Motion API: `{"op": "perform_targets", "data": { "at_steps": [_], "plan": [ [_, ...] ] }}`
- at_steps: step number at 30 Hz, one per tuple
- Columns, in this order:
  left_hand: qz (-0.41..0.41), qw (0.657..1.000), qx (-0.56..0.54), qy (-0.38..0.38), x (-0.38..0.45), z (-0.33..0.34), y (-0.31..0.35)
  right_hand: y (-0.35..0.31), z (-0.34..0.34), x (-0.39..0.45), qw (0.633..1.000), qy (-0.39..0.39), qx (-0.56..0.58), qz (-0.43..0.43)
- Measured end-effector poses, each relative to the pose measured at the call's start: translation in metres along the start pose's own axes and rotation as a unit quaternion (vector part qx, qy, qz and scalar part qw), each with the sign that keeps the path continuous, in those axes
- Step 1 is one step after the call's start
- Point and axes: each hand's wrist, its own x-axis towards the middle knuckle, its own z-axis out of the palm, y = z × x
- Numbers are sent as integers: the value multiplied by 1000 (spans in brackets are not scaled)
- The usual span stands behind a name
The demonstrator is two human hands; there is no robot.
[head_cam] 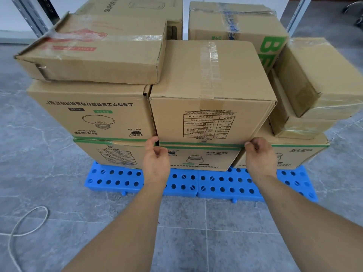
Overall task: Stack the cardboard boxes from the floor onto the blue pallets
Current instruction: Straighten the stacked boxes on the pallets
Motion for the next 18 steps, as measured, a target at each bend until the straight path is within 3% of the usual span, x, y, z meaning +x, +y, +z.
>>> {"op": "perform_targets", "data": {
  "at_steps": [8, 12, 18],
  "plan": [
    [-53, 998, 34, 2, 5, 0, -7, 8, 5, -6, 995, -58, -77, 33],
    [-108, 994, -15, -24, 8, 1, -7, 7, 10, -4, 995, -77, -60, 26],
    [-101, 995, -6, -22, 6, -1, -5, 8, 13, -1, 996, -79, -36, 26]
  ]
}}
